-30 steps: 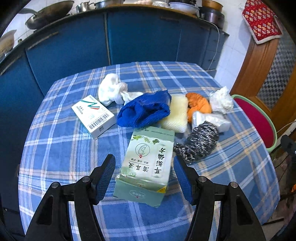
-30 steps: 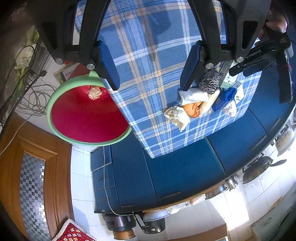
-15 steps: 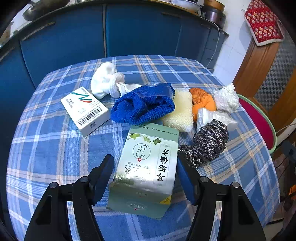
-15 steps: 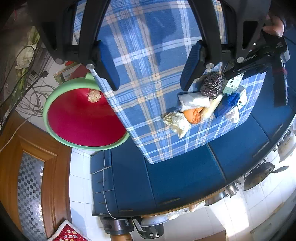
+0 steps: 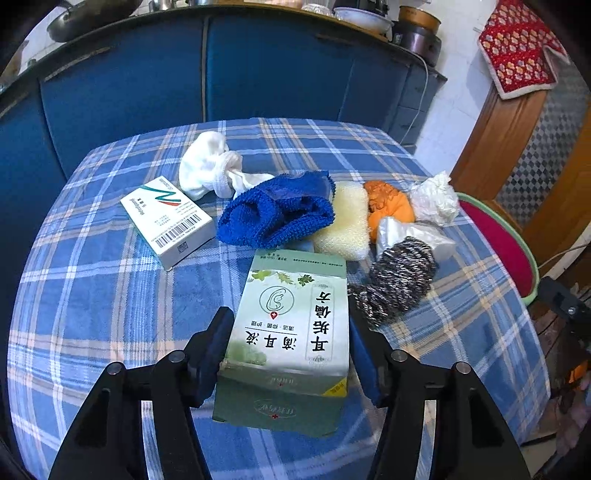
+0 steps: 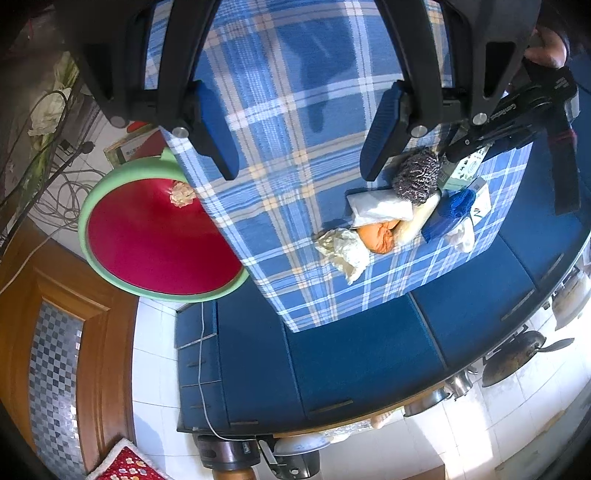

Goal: Collect trash
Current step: 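Close the left tool around the green-and-white medicine box, then grasp steel wool scrubber with right tool while left tool holds green box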

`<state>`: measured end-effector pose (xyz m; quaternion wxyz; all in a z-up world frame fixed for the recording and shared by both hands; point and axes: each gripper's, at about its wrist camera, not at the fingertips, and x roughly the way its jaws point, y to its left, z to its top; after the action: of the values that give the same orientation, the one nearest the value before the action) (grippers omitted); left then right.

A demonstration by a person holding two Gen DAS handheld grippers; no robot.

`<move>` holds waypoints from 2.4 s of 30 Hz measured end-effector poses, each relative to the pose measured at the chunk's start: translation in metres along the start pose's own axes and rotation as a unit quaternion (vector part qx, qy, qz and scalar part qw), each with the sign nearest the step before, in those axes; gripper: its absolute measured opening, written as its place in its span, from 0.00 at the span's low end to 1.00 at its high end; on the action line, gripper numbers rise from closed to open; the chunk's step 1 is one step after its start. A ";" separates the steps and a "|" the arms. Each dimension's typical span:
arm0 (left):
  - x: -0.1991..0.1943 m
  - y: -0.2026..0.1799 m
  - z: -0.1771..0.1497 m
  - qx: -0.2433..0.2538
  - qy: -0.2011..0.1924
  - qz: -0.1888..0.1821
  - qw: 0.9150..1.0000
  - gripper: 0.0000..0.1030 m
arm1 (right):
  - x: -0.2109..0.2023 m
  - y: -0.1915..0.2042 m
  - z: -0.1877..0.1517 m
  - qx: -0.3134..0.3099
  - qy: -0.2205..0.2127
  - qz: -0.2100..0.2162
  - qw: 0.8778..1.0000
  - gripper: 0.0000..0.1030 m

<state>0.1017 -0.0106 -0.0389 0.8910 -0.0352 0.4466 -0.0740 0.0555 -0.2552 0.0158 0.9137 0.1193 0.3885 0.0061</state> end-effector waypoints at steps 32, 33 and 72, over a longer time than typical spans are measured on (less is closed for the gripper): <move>-0.047 0.057 -0.004 -0.057 -0.060 0.050 0.995 0.56 | 0.042 0.086 -0.008 -0.069 0.045 0.049 0.995 0.67; -0.046 0.059 -0.005 -0.058 -0.061 0.050 0.995 0.56 | 0.045 0.089 -0.008 -0.070 0.049 0.051 0.995 0.67; -0.054 0.061 -0.010 -0.066 -0.064 0.052 0.994 0.56 | 0.067 0.110 -0.020 -0.098 0.050 0.073 0.991 0.26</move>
<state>0.0677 0.0583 -0.0105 0.9159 -0.0754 0.3942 0.0040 0.0970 -0.1369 -0.0201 0.8975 0.0566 0.4215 0.1167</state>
